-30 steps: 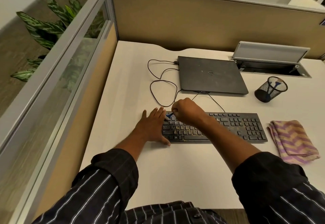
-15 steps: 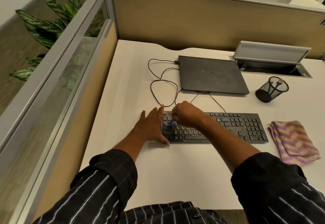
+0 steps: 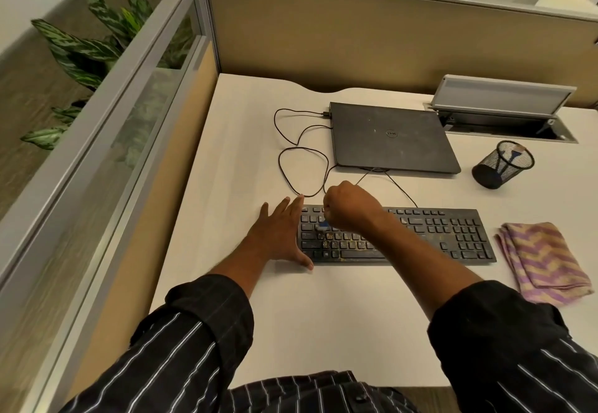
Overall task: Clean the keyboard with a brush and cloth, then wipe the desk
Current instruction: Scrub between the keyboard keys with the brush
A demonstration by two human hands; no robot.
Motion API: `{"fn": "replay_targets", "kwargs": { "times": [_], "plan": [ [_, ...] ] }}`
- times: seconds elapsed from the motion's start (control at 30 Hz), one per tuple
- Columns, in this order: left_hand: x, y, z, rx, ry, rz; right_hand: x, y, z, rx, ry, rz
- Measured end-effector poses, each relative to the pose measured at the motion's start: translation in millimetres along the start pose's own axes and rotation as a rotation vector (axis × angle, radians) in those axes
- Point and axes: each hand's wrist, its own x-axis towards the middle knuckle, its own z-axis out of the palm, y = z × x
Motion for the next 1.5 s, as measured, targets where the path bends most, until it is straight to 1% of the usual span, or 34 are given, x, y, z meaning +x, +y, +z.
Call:
{"fn": "replay_targets", "kwargs": {
  "times": [0.07,0.13,0.23,0.37,0.47,0.57,0.67,0.77,0.87,0.97,1.13,1.33,1.4,1.5],
  "plan": [
    [1.6,-0.3,1.2,0.011,-0.007,0.008,1.9,-0.9,-2.8,0.049,0.010,-0.009],
    [2.1,-0.3,1.8,0.026,-0.010,0.015,2.8,-4.9,-0.4,0.113,-0.036,-0.048],
    [3.1,-0.9,2.0,0.034,-0.015,0.019,-1.9,-4.8,5.9,0.049,-0.092,-0.059],
    [0.8,-1.7,1.6,0.047,-0.013,0.034,-6.1,6.2,-0.4,-0.044,-0.032,0.041],
    [1.7,-0.5,1.8,0.072,-0.015,0.040,-2.3,3.9,-4.7,0.029,-0.006,0.048],
    [3.5,2.6,2.0,0.101,-0.010,0.051,-3.3,-0.1,-0.1,0.066,-0.047,0.013],
    [5.5,5.7,2.5,0.107,0.000,0.070,-13.4,7.6,0.0,-0.003,-0.036,0.080],
    [6.5,8.9,4.2,0.137,0.008,0.084,-16.7,17.6,-4.7,-0.045,0.012,0.136],
    [9.4,14.4,5.2,0.169,0.014,0.097,-14.2,16.3,-7.1,0.029,0.035,0.126],
    [11.4,22.7,3.7,0.185,0.023,0.116,-14.6,13.5,-1.9,0.071,0.017,0.092],
    [15.2,28.4,3.2,0.192,0.018,0.128,-25.6,30.3,-3.6,-0.032,0.045,0.180],
    [18.1,34.5,2.5,0.208,0.043,0.162,-19.4,25.8,-3.7,0.097,0.047,0.172],
    [20.1,36.9,2.5,0.217,0.057,0.180,-23.8,27.5,-2.2,0.062,0.040,0.170],
    [21.6,40.1,2.5,0.208,0.062,0.193,-33.5,40.8,-4.1,-0.014,0.060,0.229]
  ]
}}
